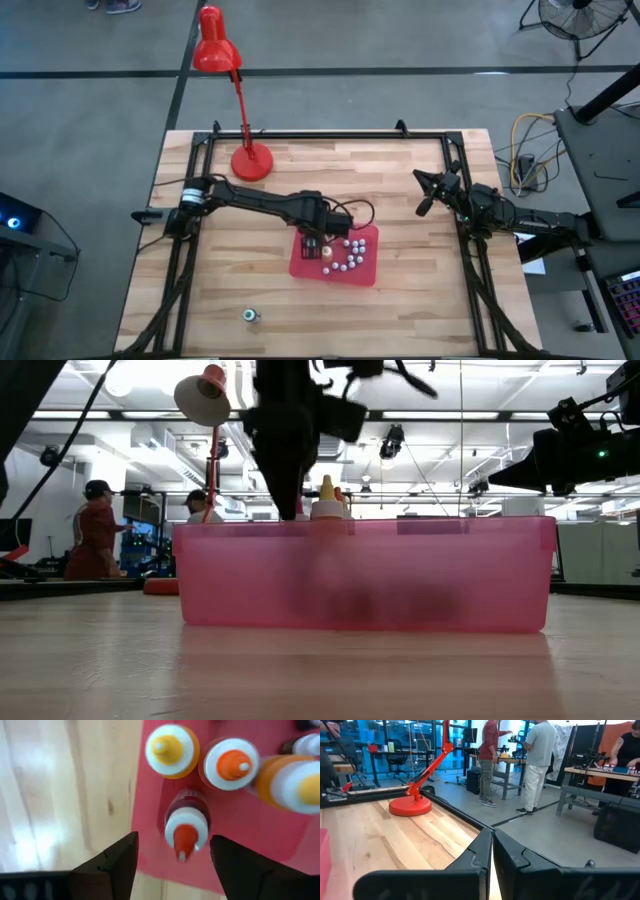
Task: Pick & Place food coloring
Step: Put the large red food coloring bottle in the red bin, then put the large green food coloring bottle in the red bin
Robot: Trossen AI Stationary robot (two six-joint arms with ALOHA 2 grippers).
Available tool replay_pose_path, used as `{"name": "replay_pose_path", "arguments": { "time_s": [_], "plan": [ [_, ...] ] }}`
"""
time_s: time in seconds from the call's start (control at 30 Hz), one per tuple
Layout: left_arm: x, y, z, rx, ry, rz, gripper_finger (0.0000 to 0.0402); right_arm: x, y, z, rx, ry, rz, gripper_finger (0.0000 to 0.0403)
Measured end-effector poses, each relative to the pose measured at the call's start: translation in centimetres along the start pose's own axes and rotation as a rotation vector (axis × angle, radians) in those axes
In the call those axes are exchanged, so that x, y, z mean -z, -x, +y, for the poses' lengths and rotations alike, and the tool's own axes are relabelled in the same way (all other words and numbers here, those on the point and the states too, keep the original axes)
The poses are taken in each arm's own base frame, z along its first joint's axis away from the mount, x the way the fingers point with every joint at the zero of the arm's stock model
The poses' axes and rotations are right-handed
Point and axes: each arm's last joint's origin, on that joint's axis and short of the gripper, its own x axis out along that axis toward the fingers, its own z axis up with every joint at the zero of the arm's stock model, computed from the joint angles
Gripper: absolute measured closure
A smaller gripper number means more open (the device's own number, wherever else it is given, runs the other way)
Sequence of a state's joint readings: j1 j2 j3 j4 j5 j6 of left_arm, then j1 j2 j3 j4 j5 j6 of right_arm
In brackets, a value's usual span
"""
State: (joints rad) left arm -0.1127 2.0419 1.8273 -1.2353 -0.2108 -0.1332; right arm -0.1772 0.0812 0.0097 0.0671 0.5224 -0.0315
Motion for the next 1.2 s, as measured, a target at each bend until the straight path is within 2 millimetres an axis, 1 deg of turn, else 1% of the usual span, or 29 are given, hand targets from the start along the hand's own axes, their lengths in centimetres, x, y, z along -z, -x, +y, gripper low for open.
{"name": "replay_pose_path", "arguments": {
  "time_s": [0.17,0.3,0.47,0.6,0.8,1.0,1.1,1.2],
  "plan": [
    [0.9,2.8,0.6,0.036,0.056,0.015,0.0184,0.0,0.0,0.0,-0.001,-0.010,-0.001,0.0394],
    [1.6,4.5,0.9,0.096,0.150,0.050,0.0184,0.0,0.0,0.0,-0.001,0.002,0.000,0.0394],
    [2.9,6.1,1.1,0.087,0.344,0.110,0.0184,0.0,0.0,0.0,0.000,-0.010,0.000,0.0394],
    [4.0,6.9,1.0,0.054,0.519,0.171,0.0184,0.0,0.0,0.0,-0.001,0.002,0.000,0.0394],
    [5.1,8.9,0.0,0.099,0.694,0.143,0.0184,0.0,0.0,0.0,-0.001,-0.009,0.000,0.0394],
    [6.4,10.9,-1.8,0.131,0.824,0.122,0.0184,0.0,0.0,0.0,0.000,-0.004,0.000,0.0394],
    [7.2,11.5,-3.0,0.148,0.873,0.128,0.0184,0.0,0.0,0.0,-0.001,-0.009,0.000,0.0394],
    [8.0,11.7,-4.1,0.140,0.929,0.142,0.0183,0.0,0.0,0.0,-0.001,0.002,-0.001,0.0394]
  ]
}}
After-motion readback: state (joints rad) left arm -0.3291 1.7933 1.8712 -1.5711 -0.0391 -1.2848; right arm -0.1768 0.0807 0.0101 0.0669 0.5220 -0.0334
